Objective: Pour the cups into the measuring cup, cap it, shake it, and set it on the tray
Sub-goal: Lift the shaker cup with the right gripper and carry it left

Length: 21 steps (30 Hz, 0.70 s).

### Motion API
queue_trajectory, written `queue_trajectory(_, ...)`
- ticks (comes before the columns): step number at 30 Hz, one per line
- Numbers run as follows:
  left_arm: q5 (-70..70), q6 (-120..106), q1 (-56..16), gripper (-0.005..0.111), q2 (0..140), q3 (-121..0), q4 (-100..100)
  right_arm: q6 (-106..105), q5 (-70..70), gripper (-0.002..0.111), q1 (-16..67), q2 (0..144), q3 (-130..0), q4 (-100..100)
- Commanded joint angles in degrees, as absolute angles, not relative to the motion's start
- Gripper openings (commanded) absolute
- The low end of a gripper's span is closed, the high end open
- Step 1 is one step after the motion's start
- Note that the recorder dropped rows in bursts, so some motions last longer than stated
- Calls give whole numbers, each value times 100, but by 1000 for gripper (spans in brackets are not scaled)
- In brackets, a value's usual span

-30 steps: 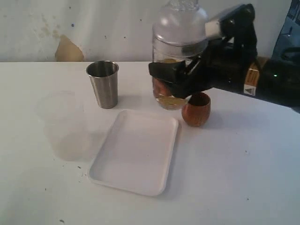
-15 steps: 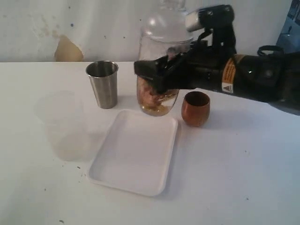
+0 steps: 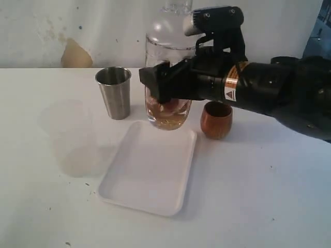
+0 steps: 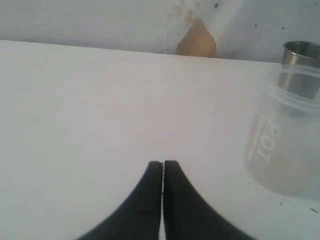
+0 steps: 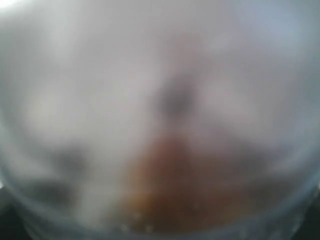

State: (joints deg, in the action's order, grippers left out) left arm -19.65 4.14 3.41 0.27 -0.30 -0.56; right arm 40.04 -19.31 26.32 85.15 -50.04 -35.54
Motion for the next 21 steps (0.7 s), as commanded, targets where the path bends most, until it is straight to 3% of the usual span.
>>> queue_trajectory(1, -1937, 407, 357, 1, 0, 0, -51, 2572, -1829, 0, 3068, 8390, -5143, -2789)
queue_trajectory(4, -1937, 407, 357, 1, 0, 0, -51, 1938, -1384, 0, 2806, 8544, -5262, -423)
queue_trajectory(8, -1937, 407, 357, 1, 0, 0, -51, 1703, -1707, 0, 3592, 8219, -5139, -2439)
queue_trajectory(11, -1920, 407, 329, 1, 0, 0, -51, 1260, -1698, 0, 3119, 8419, -5280, 222)
queue_trajectory(12, -1920, 407, 329, 1, 0, 0, -51, 1538, -1650, 0, 3063, 8419, -5280, 401)
queue_trajectory(16, -1930, 407, 332, 1, 0, 0, -51, 1516, -1581, 0, 3717, 8169, -5269, -2095)
queue_trajectory(19, -1930, 407, 332, 1, 0, 0, -51, 1279, -1559, 0, 3232, 8361, -5390, 98)
queue_trajectory(21, -1930, 407, 332, 1, 0, 0, -51, 1700, -1396, 0, 3229, 8337, -5390, 194)
